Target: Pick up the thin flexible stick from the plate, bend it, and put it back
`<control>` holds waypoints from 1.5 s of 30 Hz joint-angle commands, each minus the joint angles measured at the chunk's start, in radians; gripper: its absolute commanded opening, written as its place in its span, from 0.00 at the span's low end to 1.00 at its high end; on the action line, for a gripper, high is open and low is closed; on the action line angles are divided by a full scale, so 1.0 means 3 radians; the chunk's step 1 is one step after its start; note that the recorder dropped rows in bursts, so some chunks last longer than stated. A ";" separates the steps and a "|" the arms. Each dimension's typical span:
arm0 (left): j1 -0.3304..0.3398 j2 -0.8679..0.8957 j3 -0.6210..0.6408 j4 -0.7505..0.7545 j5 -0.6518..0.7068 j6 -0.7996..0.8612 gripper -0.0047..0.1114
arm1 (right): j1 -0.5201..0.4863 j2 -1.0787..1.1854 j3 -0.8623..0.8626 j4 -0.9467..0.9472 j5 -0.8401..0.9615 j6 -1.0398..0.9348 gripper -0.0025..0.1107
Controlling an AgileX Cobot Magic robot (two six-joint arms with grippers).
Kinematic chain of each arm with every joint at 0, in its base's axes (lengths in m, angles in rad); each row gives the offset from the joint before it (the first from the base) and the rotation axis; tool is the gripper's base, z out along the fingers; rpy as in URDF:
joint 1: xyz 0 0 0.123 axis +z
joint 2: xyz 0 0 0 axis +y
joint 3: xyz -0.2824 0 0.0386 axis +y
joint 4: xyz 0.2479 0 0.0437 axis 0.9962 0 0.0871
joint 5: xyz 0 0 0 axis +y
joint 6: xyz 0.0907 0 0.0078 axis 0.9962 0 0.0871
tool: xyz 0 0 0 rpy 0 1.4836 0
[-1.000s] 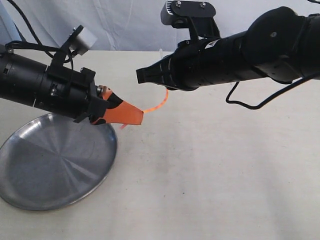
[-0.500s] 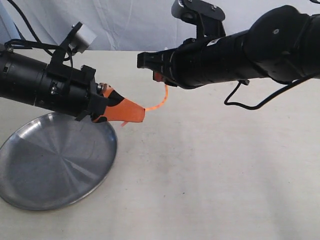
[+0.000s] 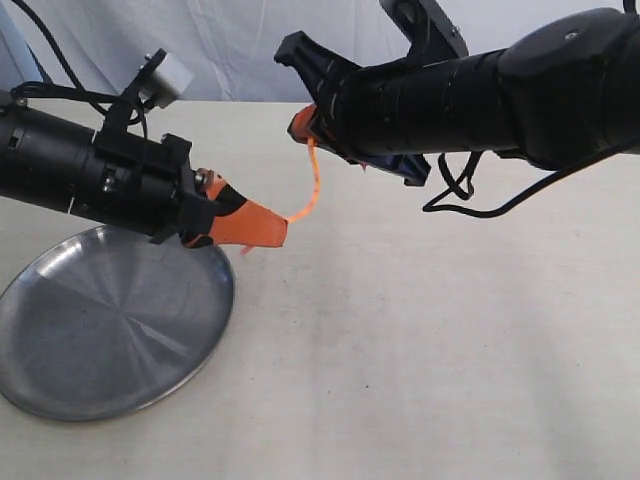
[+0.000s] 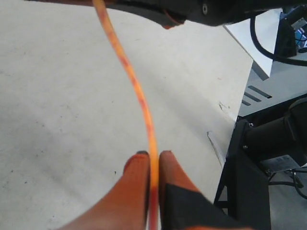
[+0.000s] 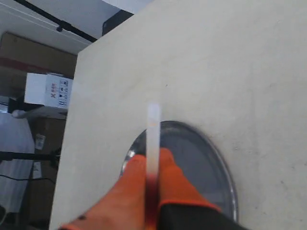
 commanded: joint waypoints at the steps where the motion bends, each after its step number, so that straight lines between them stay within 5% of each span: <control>1: -0.0008 -0.0001 -0.0022 -0.0280 -0.0314 0.0026 0.04 | 0.0041 -0.0017 0.0001 0.0332 0.0490 0.0037 0.02; 45: -0.0008 -0.0022 -0.0022 -0.0306 -0.0452 0.0109 0.04 | 0.0041 -0.0017 0.0243 0.0786 0.0809 0.0022 0.02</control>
